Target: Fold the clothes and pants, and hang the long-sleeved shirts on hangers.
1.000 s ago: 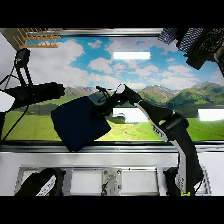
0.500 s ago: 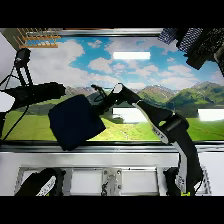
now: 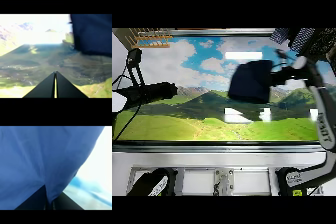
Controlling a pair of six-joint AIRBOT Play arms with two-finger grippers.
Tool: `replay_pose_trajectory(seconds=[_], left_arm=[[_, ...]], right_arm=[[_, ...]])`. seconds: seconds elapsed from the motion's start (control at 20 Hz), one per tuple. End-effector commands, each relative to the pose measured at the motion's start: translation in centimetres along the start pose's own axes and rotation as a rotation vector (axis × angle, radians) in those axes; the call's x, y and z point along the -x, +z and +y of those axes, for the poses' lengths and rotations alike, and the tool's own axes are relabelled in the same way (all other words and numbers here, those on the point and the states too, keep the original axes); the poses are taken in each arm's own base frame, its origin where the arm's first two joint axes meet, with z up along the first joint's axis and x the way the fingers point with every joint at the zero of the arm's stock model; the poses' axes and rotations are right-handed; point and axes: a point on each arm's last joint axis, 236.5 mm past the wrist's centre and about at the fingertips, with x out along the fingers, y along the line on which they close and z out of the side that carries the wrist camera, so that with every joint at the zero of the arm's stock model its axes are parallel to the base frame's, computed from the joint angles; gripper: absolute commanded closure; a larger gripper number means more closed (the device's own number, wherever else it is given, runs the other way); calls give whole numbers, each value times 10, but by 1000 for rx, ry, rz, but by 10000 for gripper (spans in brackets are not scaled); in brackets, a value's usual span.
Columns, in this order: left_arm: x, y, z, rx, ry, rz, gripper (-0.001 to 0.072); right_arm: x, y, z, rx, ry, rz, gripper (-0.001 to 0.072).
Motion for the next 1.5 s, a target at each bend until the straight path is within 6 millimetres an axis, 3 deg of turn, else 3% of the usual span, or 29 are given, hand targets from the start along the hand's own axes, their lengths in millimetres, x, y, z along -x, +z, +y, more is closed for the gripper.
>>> replay_pose_trajectory(seconds=[0.0, 0.05, 0.15, 0.25, 0.35, 0.45, 0.65, 0.85, 1.0, 1.05, 1.15, 1.2, 1.35, 1.45], left_arm=[[0, 0, 0, 6, 0, 0, 698], [0, 0, 0, 6, 0, 0, 698], [0, 0, 0, 7, 0, 0, 698], [0, 0, 0, 16, 0, 0, 698], [0, 0, 0, 27, 0, -1, 698], [0, 0, 0, 28, 0, -1, 698], [0, 0, 0, 28, 0, 1, 698], [0, -1, 0, 28, 0, 3, 698], [0, -1, 0, 28, 0, 3, 698], [0, -1, 0, 28, 0, 3, 698], [0, -1, 0, 28, 0, 5, 698], [0, -3, 0, 28, 0, 12, 698], [0, -5, 0, 28, 1, 22, 698], [0, -5, 0, 28, 1, 22, 698]], right_arm=[[84, -29, -159, -344, -251, -157, 704], [104, -49, -195, -465, -292, -209, 704], [135, -97, -247, -687, -362, -301, 704], [158, -146, -280, -905, -420, -403, 704], [168, -189, -292, -1056, -458, -479, 704], [163, -223, -289, -1119, -476, -478, 704], [145, -264, -280, -1101, -530, -334, 704], [149, -278, -283, -1056, -584, -274, 703], [161, -284, -295, -915, -664, -230, 689], [169, -283, -300, -853, -699, -218, 638], [189, -275, -313, -727, -775, -203, 260], [203, -268, -317, -643, -807, -188, 182], [232, -230, -308, -588, -797, -280, 183], [230, -192, -278, -529, -701, -377, 185]])
